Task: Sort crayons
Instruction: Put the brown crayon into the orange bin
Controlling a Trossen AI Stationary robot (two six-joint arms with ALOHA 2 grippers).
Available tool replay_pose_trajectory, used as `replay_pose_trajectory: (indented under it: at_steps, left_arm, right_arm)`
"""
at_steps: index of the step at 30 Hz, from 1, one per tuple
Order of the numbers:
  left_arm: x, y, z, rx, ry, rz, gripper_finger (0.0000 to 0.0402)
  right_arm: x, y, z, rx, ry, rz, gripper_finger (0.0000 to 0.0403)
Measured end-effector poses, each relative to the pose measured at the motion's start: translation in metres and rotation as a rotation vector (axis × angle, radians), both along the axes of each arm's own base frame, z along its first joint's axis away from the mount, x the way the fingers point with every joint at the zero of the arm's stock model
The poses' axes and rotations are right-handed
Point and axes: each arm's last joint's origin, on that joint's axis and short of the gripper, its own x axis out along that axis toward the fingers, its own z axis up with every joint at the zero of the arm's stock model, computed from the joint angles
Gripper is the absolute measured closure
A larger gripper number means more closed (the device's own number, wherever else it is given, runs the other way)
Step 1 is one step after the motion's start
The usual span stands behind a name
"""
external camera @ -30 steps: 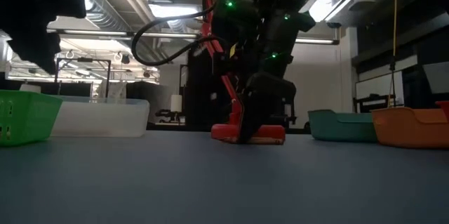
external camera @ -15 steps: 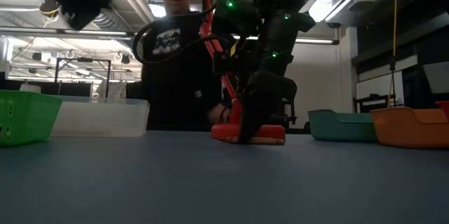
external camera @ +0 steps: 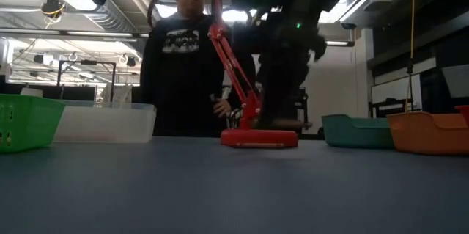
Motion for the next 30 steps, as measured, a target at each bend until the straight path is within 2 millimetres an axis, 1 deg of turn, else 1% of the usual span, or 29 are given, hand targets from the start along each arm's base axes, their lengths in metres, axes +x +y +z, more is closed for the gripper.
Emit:
replay_pose_trajectory:
  at_steps: [3, 5, 8, 10, 17, 20, 23, 27, 30]
  left_arm:
    - [-0.008, 0.007, 0.003, 0.027, -0.021, 0.007, 0.0389]
    - [-0.011, 0.011, -0.002, 0.036, -0.037, 0.017, 0.0395]
    - [-0.017, 0.017, -0.018, 0.020, -0.055, 0.055, 0.0400]
    - [-0.019, 0.020, -0.034, -0.003, -0.079, 0.070, 0.0401]
    - [-0.024, 0.023, -0.081, -0.058, -0.212, 0.024, 0.0401]
    - [-0.026, 0.025, -0.098, -0.066, -0.256, 0.035, 0.0401]
    - [-0.027, 0.026, -0.110, -0.072, -0.281, 0.045, 0.0401]
    - [-0.027, 0.029, -0.111, -0.057, -0.266, 0.062, 0.0401]
    - [-0.027, 0.031, -0.111, -0.030, -0.262, 0.070, 0.0401]
  right_arm:
    - [-0.007, 0.000, 0.019, 0.011, -0.021, -0.001, 0.0391]
    - [-0.015, -0.001, 0.031, 0.011, -0.023, -0.002, 0.0390]
    - [-0.027, -0.002, 0.052, 0.016, -0.030, -0.015, 0.0390]
    - [-0.037, -0.003, 0.066, 0.021, -0.036, -0.028, 0.0390]
    - [-0.078, -0.007, 0.108, 0.016, -0.016, -0.066, 0.0390]
    - [-0.094, -0.009, 0.117, -0.017, 0.029, -0.106, 0.0389]
    - [-0.110, -0.011, 0.123, -0.046, 0.086, -0.142, 0.0389]
    - [-0.126, -0.013, 0.127, -0.094, 0.163, -0.168, 0.0389]
    - [-0.139, -0.016, 0.120, -0.130, 0.205, -0.187, 0.0389]
